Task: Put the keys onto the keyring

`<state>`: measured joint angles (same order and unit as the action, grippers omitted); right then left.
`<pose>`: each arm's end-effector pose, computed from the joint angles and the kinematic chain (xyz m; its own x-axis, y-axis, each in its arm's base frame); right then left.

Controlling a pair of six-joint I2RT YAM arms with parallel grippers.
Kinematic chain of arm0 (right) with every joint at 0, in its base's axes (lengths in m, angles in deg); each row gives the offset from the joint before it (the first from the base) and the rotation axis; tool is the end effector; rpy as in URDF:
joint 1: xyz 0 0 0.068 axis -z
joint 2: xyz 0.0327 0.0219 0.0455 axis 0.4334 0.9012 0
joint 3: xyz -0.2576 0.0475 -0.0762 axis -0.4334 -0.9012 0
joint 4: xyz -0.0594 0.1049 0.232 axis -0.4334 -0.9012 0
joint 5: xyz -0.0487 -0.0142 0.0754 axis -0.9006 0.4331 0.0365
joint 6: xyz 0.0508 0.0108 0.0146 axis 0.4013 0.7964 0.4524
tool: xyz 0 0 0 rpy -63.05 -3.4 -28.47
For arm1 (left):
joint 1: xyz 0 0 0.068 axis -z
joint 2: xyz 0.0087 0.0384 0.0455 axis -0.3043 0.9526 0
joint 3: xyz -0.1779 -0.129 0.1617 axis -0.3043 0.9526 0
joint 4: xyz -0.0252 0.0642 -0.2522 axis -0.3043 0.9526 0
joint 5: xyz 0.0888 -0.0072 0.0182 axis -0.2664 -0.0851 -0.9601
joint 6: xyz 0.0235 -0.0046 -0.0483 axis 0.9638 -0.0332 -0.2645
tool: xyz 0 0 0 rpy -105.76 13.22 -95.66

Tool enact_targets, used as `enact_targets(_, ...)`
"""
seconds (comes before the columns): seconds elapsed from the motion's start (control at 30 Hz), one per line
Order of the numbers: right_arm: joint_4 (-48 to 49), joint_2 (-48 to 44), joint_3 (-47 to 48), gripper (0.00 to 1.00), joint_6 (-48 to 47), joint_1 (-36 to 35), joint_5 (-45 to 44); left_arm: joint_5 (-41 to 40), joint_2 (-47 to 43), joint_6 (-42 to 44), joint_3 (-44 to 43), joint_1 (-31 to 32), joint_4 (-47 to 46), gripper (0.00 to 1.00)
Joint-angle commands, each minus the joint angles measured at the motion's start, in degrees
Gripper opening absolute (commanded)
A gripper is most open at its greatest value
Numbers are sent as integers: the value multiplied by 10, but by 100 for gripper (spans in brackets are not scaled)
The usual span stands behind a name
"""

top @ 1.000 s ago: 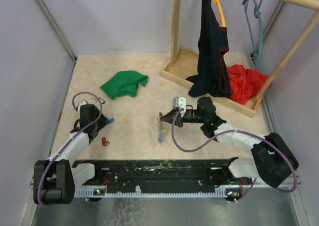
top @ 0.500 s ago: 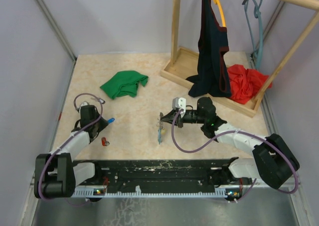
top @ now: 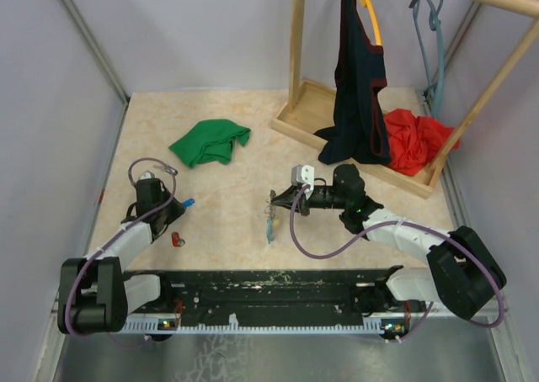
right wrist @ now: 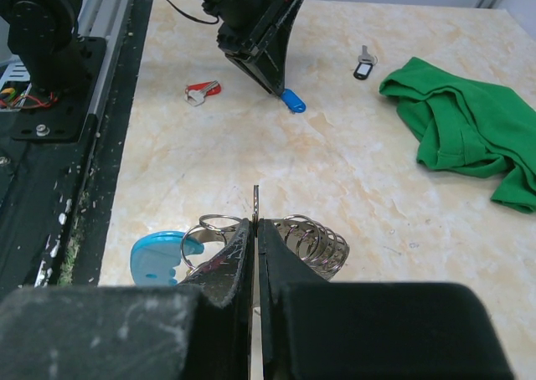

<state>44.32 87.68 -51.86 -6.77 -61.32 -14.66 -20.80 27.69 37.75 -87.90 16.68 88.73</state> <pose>0.1928 0.1709 0.2382 0.1206 -0.0962 -0.9880 -0.9877 0.0878 -0.1291 0.2047 0.0050 0.1473 -0.5672 -0.5566 -0.6071 -0.4189 0.8296 -0.3692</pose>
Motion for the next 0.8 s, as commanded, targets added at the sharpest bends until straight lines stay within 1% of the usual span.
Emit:
enact_targets(0.0,26,-22,8,0,-7,-6,4,8,7,15,-5,-3,-1,29)
enact_targets(0.1,24,-23,7,0,-9,-6,3,13,12,18,-2,-3,-9,31)
enact_targets(0.33,22,-24,7,0,-10,-7,1,32,55,29,-21,-3,-15,30)
enact_targets(0.47,21,-26,7,0,-11,-7,-1,75,75,50,-28,2,-31,22)
enact_targets(0.57,21,-23,7,0,-11,-9,-1,104,97,58,-37,30,-41,23)
enact_targets(0.67,19,-21,9,0,-11,-8,1,91,104,60,-47,68,-36,25)
enact_targets(0.77,15,-21,10,0,-12,-8,2,64,84,60,-57,70,-14,26)
